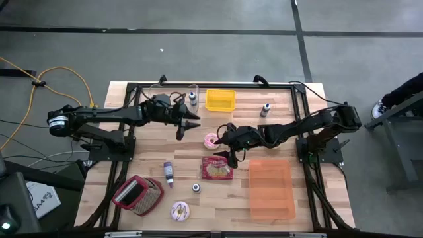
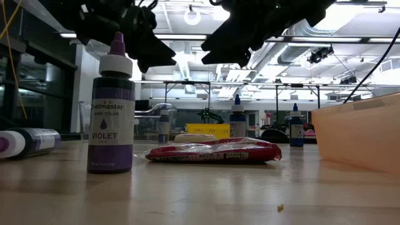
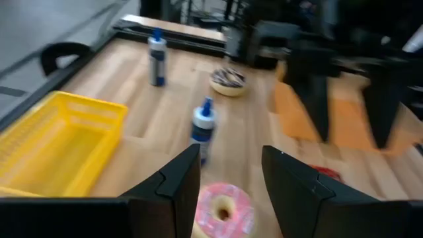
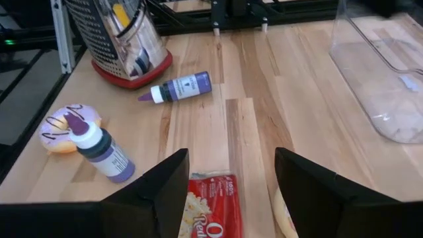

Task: Pick & Place Food Item
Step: Put the left blue food coloring bottle into the transparent bin

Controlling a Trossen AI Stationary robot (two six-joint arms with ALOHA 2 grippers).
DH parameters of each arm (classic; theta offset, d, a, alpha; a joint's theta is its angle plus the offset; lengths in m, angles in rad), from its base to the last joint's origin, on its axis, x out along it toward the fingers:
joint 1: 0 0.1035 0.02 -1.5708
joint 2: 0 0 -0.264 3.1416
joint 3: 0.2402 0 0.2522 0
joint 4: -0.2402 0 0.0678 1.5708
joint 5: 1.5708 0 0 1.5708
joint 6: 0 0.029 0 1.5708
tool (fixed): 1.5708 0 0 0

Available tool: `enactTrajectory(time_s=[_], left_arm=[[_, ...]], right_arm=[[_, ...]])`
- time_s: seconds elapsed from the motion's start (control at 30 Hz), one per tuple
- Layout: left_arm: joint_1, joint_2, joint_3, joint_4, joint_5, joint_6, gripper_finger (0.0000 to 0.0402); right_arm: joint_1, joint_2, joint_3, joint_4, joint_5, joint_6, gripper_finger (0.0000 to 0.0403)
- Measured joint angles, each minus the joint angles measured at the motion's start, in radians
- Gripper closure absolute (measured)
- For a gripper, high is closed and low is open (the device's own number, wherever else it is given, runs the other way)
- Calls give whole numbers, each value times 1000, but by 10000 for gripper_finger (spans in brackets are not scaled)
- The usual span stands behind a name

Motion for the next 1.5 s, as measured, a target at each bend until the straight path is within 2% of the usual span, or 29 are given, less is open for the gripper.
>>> enactTrajectory(time_s=[0.2, 0.47, 0.63, 0.93, 1.07, 1.13, 1.33, 1.5], left_arm=[[-108, -52, 0, -122, -48, -2, 245], [-263, -85, -1, -135, -63, 20, 245], [-323, -85, -1, -136, -63, 19, 245], [-344, -85, -1, -157, -64, 7, 245], [-344, -85, -1, -166, -65, 6, 245], [-344, -85, -1, -171, -71, 7, 245], [-343, -85, -1, -191, -118, 5, 245], [-343, -85, -1, -193, -119, 6, 245]], right_arm=[[0, 0, 0, -31, -1, 25, 192], [0, 0, 0, -33, -1, 25, 192], [0, 0, 0, -37, -5, 40, 192], [13, 0, 0, -60, 6, 51, 192], [13, 0, 0, -121, 130, 50, 192], [11, 0, 0, -125, 158, 54, 192], [15, 0, 0, -239, 103, 178, 192], [26, 0, 0, -415, 184, 314, 192]])
